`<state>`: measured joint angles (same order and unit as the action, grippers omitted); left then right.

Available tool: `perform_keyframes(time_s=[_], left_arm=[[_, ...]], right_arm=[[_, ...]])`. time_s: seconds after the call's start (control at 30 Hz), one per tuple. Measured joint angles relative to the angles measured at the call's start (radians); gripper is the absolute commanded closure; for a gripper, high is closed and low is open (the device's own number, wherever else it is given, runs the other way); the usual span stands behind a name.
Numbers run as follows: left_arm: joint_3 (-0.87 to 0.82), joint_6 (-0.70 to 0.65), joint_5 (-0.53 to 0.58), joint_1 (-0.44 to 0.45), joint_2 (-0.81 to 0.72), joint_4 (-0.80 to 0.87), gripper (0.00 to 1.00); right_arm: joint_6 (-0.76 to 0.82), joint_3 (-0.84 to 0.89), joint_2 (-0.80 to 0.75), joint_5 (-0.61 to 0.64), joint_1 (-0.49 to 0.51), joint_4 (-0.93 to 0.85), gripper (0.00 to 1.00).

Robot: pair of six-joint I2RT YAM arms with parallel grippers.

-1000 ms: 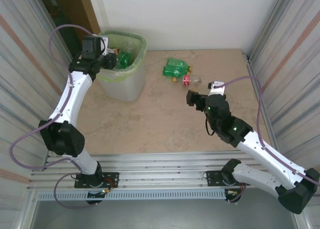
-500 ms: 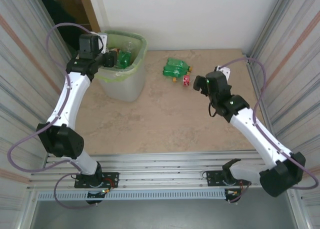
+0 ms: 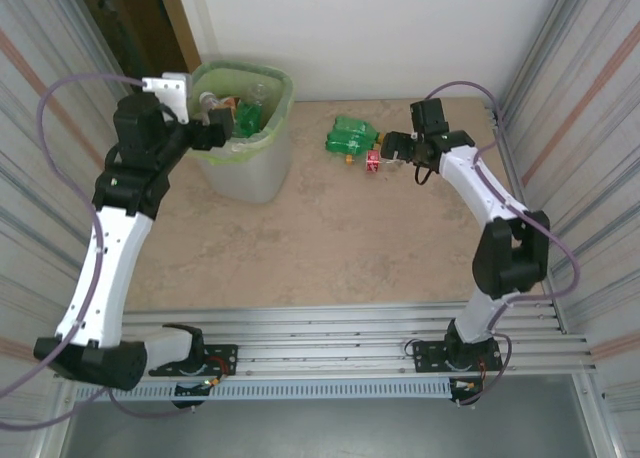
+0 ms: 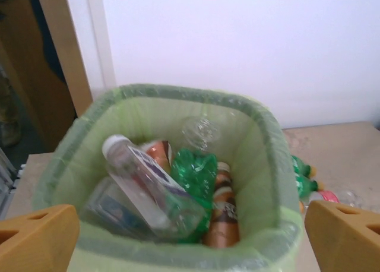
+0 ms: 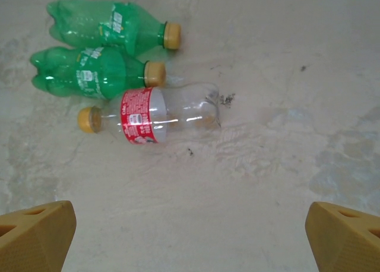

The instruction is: Put the plastic bottles in the bin

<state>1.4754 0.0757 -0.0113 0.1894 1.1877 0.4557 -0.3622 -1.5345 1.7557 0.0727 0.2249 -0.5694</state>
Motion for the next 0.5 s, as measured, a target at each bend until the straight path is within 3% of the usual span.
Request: perform_keyframes(time_s=[0.23, 0.5], left_arm=[[-0.258, 0.123, -0.024, 0.002, -0.233, 0.011, 0.01], [-0.417, 0.264, -0.026, 0.002, -0.443, 0.024, 0.01]], right_arm=[[0.147, -0.158, 0.236, -0.19, -0.061, -0.007, 0.02], [0.309, -0.332, 0.399, -0.291, -0.063, -0.031, 0.03]])
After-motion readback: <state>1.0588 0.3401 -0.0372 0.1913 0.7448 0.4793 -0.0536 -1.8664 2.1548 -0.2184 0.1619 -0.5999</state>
